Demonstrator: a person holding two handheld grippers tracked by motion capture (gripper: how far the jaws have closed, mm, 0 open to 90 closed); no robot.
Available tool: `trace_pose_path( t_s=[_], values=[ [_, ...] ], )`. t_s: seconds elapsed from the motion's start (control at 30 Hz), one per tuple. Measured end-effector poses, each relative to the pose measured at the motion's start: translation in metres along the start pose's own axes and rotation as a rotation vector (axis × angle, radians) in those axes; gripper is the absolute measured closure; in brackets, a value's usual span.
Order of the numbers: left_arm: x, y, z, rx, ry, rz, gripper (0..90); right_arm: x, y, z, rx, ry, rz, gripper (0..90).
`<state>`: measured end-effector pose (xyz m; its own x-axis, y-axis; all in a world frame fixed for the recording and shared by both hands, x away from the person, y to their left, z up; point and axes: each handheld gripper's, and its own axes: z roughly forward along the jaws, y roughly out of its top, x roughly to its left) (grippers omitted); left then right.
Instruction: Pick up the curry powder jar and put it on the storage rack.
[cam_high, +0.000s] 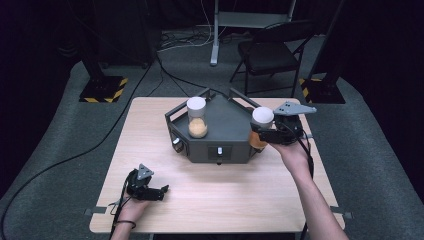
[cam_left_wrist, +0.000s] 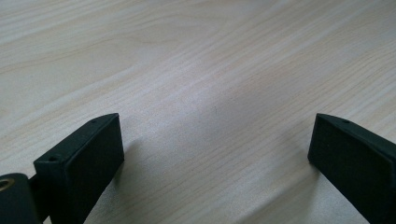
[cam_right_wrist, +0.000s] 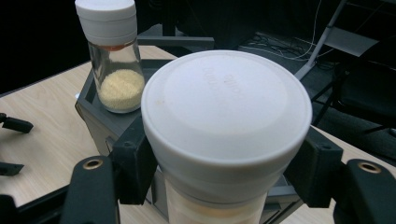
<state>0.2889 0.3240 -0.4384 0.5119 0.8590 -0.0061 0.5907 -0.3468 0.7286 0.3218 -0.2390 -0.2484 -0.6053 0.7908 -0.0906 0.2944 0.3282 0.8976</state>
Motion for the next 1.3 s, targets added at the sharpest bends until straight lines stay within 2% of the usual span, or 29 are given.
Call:
trace_pose_path(
  t_s=[0.7,1.3],
  values=[
    [0.000,0.000,0.000,0.000,0.000,0.000,3.3,0.001,0.011,0.028,-0.007,-0.024,0.012,32.7],
    [0.000,0.000,0.000,0.000,0.000,0.000,3.3,0.007,0.016,0.052,0.007,-0.048,-0.005,32.7]
  ],
)
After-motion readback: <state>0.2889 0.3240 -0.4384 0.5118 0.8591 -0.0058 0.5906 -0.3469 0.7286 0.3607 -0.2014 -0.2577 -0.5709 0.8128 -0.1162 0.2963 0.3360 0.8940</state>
